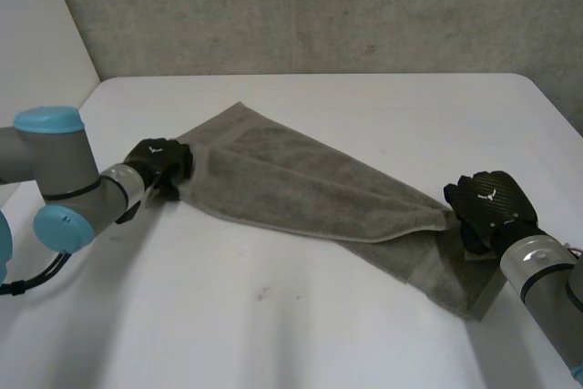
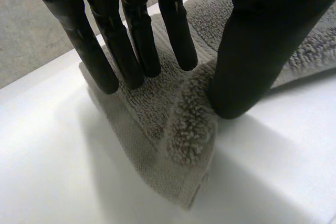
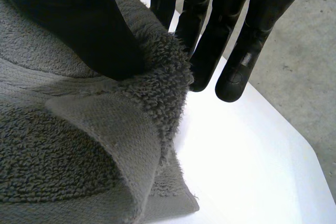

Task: Fold the towel.

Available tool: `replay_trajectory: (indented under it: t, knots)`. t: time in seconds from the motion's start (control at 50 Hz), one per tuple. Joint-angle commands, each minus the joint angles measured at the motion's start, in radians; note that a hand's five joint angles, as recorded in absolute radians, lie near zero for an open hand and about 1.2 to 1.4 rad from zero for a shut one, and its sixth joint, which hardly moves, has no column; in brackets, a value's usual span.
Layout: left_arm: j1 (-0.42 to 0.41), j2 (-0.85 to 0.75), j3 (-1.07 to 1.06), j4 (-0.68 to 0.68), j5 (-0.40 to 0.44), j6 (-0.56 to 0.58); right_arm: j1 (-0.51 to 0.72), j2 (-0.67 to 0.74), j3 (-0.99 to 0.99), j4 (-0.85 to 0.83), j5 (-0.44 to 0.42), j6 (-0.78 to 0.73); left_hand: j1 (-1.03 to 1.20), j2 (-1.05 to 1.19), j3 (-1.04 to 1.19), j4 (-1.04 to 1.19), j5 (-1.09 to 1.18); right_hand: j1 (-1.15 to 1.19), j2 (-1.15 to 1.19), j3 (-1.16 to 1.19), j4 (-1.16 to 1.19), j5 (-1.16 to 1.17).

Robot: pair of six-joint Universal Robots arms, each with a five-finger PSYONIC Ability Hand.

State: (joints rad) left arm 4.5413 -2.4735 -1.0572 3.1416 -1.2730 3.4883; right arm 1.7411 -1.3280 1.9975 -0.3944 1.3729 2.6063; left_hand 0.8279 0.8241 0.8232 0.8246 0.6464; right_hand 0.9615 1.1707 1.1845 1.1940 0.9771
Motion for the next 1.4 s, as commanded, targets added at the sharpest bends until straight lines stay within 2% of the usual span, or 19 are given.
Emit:
replay_trajectory:
  t: [0.02, 0.08, 0.32, 0.46, 0.52, 0.6, 0.68, 0.72, 0.78, 0.86, 1.06, 1.18, 1.22, 1.26, 1.3, 1.32, 1.34, 1.36, 1.4]
  knots:
    - [-0.016, -0.021, 0.031, 0.002, 0.001, 0.000, 0.000, 0.003, 0.000, 0.000, 0.000, -0.008, 0.459, 0.463, 0.464, 0.462, 0.466, 0.435, 0.226, 0.212, 0.202, 0.245]
    - [-0.016, -0.013, 0.034, 0.002, -0.002, 0.000, 0.000, 0.001, -0.002, 0.000, 0.000, -0.008, 0.568, 0.572, 0.573, 0.572, 0.575, 0.435, 0.226, 0.212, 0.202, 0.245]
    - [-0.036, 0.122, 0.017, -0.003, -0.046, -0.005, -0.012, -0.025, -0.092, 0.012, 0.018, -0.003, 0.568, 0.572, 0.573, 0.572, 0.575, 0.435, 0.226, 0.212, 0.202, 0.245]
    - [-0.025, 0.376, -0.082, -0.035, -0.068, -0.012, -0.011, -0.149, -0.218, 0.077, 0.018, 0.001, 0.568, 0.572, 0.573, 0.572, 0.575, 0.435, 0.226, 0.212, 0.202, 0.245]
    - [-0.021, 0.491, -0.130, -0.072, -0.066, -0.009, -0.009, -0.174, -0.321, 0.210, 0.020, 0.000, 0.568, 0.572, 0.573, 0.572, 0.575, 0.435, 0.226, 0.212, 0.202, 0.245]
    - [-0.013, 0.597, -0.167, -0.140, -0.068, -0.003, -0.017, -0.159, -0.510, 0.551, 0.003, -0.003, 0.568, 0.572, 0.573, 0.572, 0.575, 0.435, 0.226, 0.212, 0.202, 0.245]
    - [0.016, 0.688, -0.211, -0.346, -0.055, 0.009, -0.028, -0.089, -0.625, 0.766, -0.003, -0.015, 0.568, 0.572, 0.573, 0.572, 0.575, 0.435, 0.226, 0.212, 0.202, 0.245]
    - [0.021, 0.699, -0.230, -0.431, -0.051, 0.038, -0.022, -0.028, -0.686, 0.973, -0.037, -0.107, 0.568, 0.572, 0.573, 0.572, 0.575, 0.435, 0.226, 0.212, 0.202, 0.245]
    - [0.019, 0.702, -0.297, -0.536, -0.039, 0.147, -0.020, 0.016, -0.683, 1.151, -0.075, -0.274, 0.568, 0.572, 0.573, 0.572, 0.575, 0.435, 0.226, 0.212, 0.202, 0.245]
    - [0.028, 0.679, -0.395, -0.526, -0.040, 0.309, -0.026, 0.073, -0.658, 1.206, -0.104, -0.376, 0.568, 0.572, 0.573, 0.572, 0.575, 0.435, 0.226, 0.212, 0.202, 0.245]
    - [0.016, 0.464, -0.295, -0.365, -0.054, 0.321, 0.017, 0.210, -0.723, 0.973, -0.032, -0.380, 0.568, 0.572, 0.573, 0.572, 0.575, 0.435, 0.226, 0.212, 0.202, 0.245]
    - [-0.033, 0.372, 0.033, -0.287, -0.127, 0.237, 0.107, 0.233, -0.880, 0.578, 0.171, -0.321, 0.568, 0.572, 0.573, 0.572, 0.575, 0.435, 0.226, 0.212, 0.202, 0.245]
    - [-0.045, 0.355, 0.137, -0.247, -0.150, 0.199, 0.116, 0.224, -0.914, 0.468, 0.193, -0.296, 0.568, 0.572, 0.573, 0.572, 0.575, 0.435, 0.226, 0.212, 0.202, 0.245]
    - [-0.059, 0.343, 0.317, -0.123, -0.178, 0.115, 0.118, 0.208, -0.938, 0.342, 0.204, -0.267, 0.568, 0.572, 0.573, 0.572, 0.575, 0.435, 0.226, 0.212, 0.202, 0.245]
    - [-0.062, 0.343, 0.382, -0.038, -0.184, 0.075, 0.114, 0.146, -0.938, 0.086, 0.207, -0.200, 0.568, 0.572, 0.573, 0.572, 0.575, 0.435, 0.226, 0.212, 0.202, 0.245]
    - [-0.062, 0.344, 0.413, 0.057, -0.186, 0.033, 0.114, 0.145, -0.938, 0.085, 0.207, -0.199, 0.568, 0.572, 0.573, 0.572, 0.575, 0.435, 0.226, 0.212, 0.202, 0.245]
    - [-0.062, 0.344, 0.413, 0.058, -0.186, 0.032, 0.112, 0.118, -0.927, -0.032, 0.209, -0.171, 0.568, 0.572, 0.573, 0.572, 0.575, 0.435, 0.226, 0.212, 0.202, 0.245]
    - [-0.061, 0.356, 0.416, 0.168, -0.189, -0.012, 0.112, 0.101, -0.915, -0.125, 0.209, -0.152, 0.568, 0.572, 0.573, 0.572, 0.575, 0.435, 0.226, 0.212, 0.202, 0.245]
    - [-0.062, 0.364, 0.411, 0.264, -0.195, -0.052, 0.115, 0.090, -0.904, -0.177, 0.206, -0.146, 0.568, 0.572, 0.573, 0.572, 0.575, 0.435, 0.226, 0.212, 0.202, 0.245]
